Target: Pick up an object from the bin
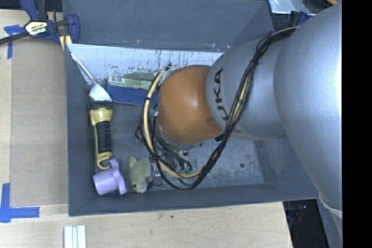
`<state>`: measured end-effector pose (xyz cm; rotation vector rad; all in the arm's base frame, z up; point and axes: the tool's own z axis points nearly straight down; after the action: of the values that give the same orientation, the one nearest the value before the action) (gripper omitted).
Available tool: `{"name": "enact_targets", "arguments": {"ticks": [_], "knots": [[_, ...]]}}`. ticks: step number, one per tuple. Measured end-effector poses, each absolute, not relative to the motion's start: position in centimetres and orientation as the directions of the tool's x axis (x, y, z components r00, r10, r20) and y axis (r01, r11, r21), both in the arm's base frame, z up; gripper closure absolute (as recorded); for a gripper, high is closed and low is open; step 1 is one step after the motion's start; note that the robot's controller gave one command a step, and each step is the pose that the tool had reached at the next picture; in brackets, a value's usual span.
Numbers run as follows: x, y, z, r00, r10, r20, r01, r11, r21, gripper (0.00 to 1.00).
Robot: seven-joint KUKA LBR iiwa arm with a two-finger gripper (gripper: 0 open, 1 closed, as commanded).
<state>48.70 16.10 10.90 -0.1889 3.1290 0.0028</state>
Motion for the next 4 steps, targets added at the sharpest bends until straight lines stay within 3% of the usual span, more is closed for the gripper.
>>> {"name": "enact_targets", "arguments": {"ticks": [1, 2, 3, 4], "knots": [[49.0, 16.8, 7.9, -0.807, -0.590, 0.001, -0.590, 0.807, 0.001, 0.00], [48.6, 14.9, 7.4, -0.982, -0.187, -0.005, -0.187, 0.982, 0.002, 0.00], [49.0, 16.4, 7.6, -0.773, -0.634, -0.008, -0.634, 0.773, -0.001, 1.00], [49.0, 16.6, 7.7, -0.760, -0.650, -0.006, -0.650, 0.760, 0.000, 1.00]]}}
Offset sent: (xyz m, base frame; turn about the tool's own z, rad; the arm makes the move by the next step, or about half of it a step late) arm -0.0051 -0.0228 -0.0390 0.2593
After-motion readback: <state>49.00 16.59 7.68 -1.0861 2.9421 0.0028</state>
